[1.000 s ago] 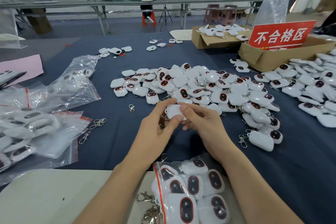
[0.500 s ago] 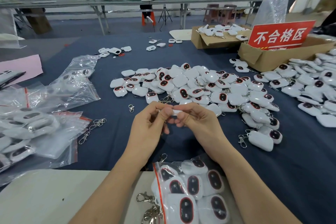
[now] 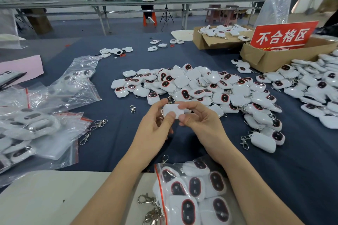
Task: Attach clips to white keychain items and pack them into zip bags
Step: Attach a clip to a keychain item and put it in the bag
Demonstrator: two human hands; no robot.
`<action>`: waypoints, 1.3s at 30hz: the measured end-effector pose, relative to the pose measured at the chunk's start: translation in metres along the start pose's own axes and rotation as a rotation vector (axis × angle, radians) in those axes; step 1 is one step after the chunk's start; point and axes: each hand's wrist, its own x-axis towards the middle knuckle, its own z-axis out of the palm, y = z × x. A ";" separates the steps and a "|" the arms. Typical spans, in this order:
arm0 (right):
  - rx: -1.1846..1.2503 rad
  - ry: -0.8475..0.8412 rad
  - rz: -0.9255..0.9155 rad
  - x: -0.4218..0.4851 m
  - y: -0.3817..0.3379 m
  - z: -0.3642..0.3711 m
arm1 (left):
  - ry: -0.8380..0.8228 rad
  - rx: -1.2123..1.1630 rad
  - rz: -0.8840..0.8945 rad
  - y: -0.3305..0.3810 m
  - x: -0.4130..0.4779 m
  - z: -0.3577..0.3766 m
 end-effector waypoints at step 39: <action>-0.013 0.020 0.097 0.003 0.006 0.003 | 0.088 0.198 0.291 0.003 -0.004 0.003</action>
